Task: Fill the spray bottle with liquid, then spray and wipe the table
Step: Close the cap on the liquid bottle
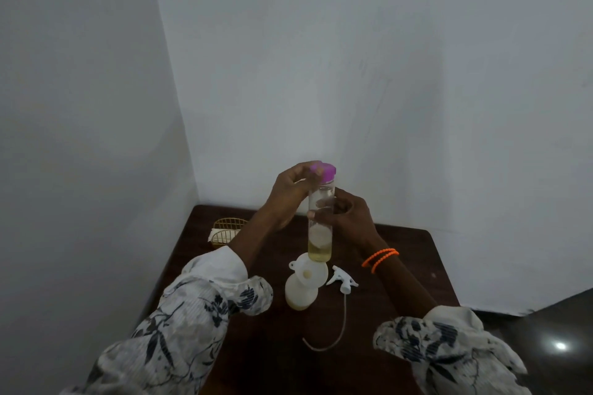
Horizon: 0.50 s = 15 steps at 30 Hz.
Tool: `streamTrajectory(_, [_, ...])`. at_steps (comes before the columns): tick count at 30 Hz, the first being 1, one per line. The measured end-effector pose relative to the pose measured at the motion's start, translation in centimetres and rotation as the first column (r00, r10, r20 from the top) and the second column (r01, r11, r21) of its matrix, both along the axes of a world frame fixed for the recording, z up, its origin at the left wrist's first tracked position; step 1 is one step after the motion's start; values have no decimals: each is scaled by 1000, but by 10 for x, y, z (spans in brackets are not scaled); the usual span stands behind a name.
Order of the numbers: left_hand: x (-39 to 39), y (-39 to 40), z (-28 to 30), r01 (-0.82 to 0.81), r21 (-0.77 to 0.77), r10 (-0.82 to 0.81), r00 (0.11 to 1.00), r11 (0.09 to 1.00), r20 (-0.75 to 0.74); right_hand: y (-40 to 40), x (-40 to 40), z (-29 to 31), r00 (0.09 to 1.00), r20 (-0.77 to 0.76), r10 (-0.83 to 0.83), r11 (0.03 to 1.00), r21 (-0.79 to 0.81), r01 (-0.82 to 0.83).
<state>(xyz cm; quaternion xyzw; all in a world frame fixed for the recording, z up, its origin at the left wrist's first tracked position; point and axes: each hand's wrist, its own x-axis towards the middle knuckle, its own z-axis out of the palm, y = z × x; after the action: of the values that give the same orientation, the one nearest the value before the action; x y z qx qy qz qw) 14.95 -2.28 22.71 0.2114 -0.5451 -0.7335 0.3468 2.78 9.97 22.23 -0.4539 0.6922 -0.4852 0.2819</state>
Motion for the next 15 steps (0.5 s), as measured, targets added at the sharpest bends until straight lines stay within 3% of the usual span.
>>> streamTrajectory(4, [-4,-7,-3,-89,44,88,996,995,15,0,-2,0,998,54,-16,1000,1,16])
streamTrajectory(11, [-1,-1,3,22,3,-22,999,1000,42,-1,-2,1,999,38,0,1000,-8,1])
streamTrajectory(15, [-3,-5,-2,-42,11,41,998,999,57,0,-1,0,997,71,-12,1000,-14,13])
